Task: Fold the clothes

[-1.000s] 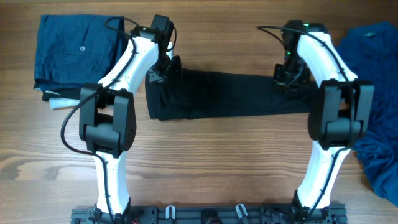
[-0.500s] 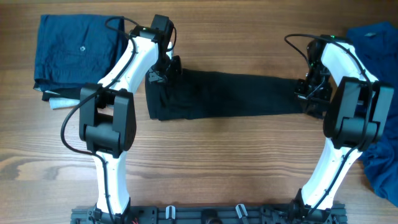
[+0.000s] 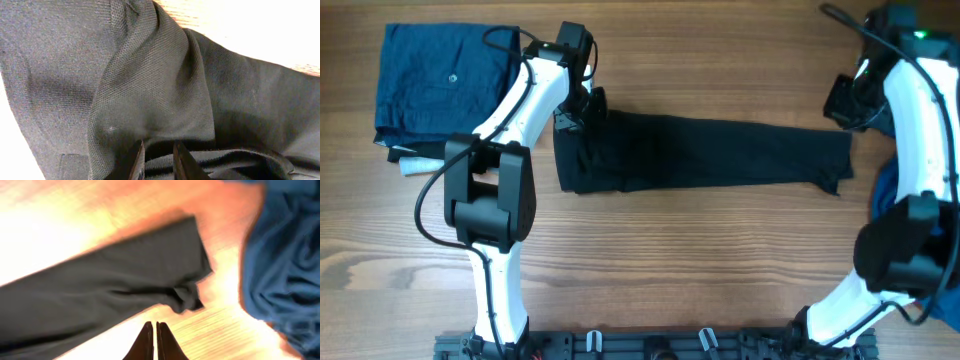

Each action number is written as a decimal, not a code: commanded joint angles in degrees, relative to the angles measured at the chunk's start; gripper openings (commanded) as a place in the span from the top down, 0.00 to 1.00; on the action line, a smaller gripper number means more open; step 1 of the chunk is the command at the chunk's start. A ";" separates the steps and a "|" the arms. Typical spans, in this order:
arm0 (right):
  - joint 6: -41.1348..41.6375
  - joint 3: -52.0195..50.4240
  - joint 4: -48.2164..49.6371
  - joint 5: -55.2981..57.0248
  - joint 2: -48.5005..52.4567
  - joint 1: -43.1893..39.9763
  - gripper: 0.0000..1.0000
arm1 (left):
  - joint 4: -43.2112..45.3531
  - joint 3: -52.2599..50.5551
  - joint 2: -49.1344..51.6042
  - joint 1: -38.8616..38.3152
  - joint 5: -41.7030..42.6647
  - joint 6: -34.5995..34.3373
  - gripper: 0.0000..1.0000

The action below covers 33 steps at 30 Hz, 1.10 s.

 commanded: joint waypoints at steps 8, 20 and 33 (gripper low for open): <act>-3.34 -6.67 7.08 -4.66 3.08 -0.31 0.96 | -0.28 -0.22 0.66 0.24 -0.57 -0.15 0.81; -13.20 -13.49 15.15 -27.65 3.28 -19.23 0.62 | -0.98 -0.22 0.66 0.24 -0.59 -0.13 0.77; -10.58 -27.47 29.73 -29.77 4.13 -22.08 0.60 | -1.20 -0.22 0.66 0.24 -0.59 -0.13 0.75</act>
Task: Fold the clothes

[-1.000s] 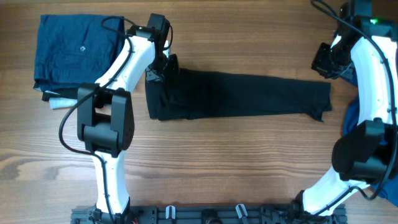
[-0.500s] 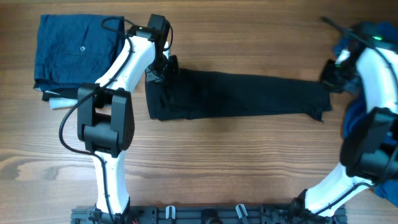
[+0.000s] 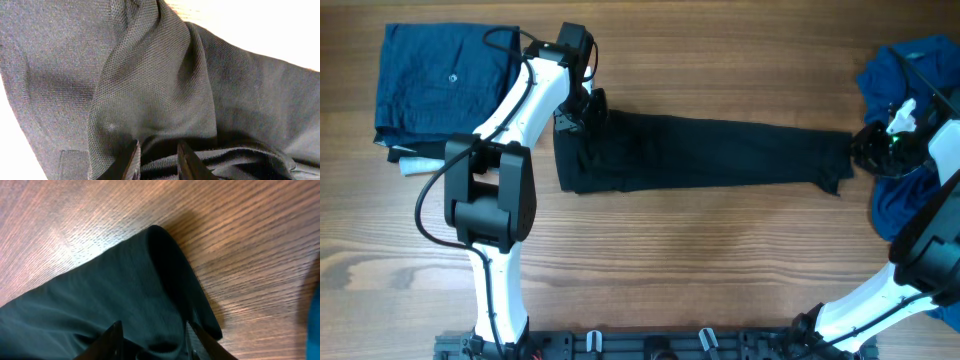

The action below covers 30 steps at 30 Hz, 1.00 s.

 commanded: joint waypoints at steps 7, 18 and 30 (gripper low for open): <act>3.85 -7.10 7.74 -2.14 0.79 -0.13 0.70 | -0.44 -0.22 0.66 0.26 -0.57 -0.11 0.75; -0.57 -7.08 13.60 -7.89 0.79 -0.02 0.96 | -0.90 -0.22 0.66 0.26 -0.57 -0.13 0.75; -4.42 -7.08 22.12 -11.72 0.79 -0.02 0.96 | -0.92 -0.22 0.66 0.26 -0.57 -0.13 0.74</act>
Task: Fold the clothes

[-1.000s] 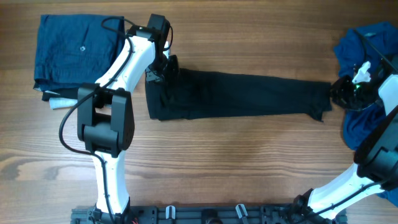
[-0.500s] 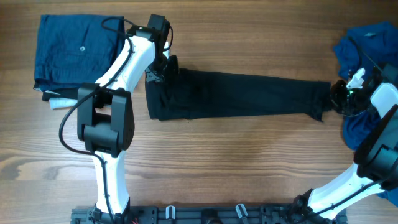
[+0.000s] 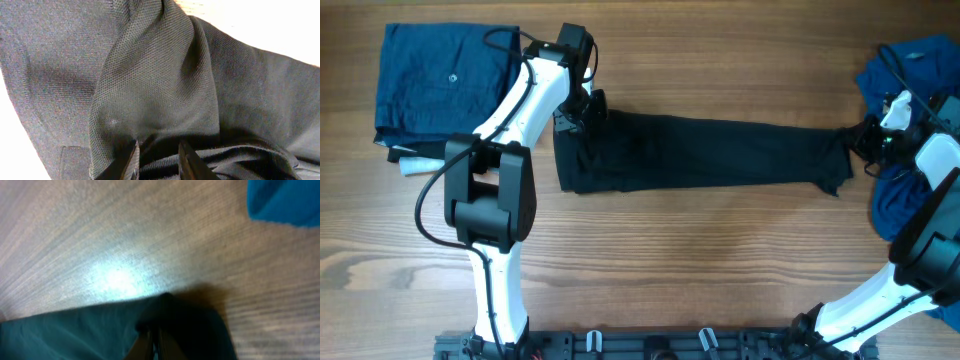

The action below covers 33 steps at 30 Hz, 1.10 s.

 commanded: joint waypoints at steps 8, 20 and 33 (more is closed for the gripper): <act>-1.29 4.00 -2.03 -3.43 -0.48 -0.37 0.49 | -0.50 -0.22 0.66 0.26 -3.17 -0.09 0.74; 6.51 0.92 -16.76 13.27 -3.32 7.41 0.96 | -0.17 -0.22 0.66 0.26 -3.13 -0.31 0.73; 7.87 -4.79 -12.85 14.60 -1.33 7.91 0.96 | -0.20 -0.22 0.66 0.26 -3.13 -0.31 0.73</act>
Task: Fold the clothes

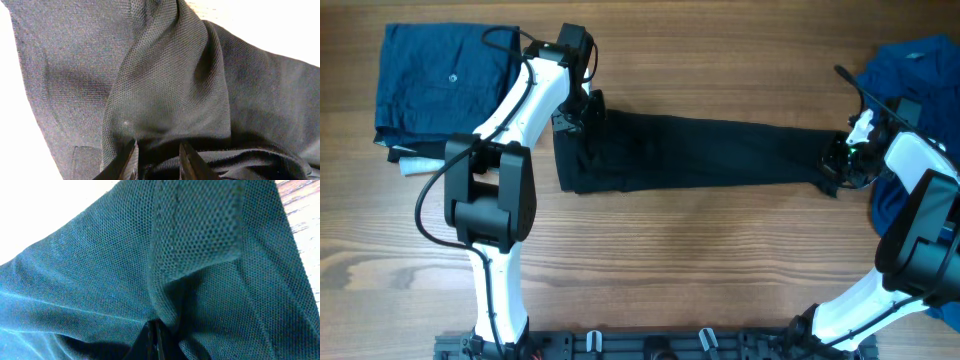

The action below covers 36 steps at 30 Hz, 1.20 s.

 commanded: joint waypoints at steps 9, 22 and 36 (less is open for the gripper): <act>4.09 2.62 -7.58 6.12 -2.01 -0.28 0.96 | -0.04 -0.22 0.66 0.26 -0.76 -0.28 0.72; 6.54 11.41 -11.56 8.04 -3.34 -0.31 0.96 | 0.63 5.86 -1.49 0.24 -0.74 -0.28 0.79; 3.72 19.15 -12.09 8.28 -3.43 -3.08 0.01 | -0.09 7.13 -1.14 -2.78 -11.47 -1.46 0.79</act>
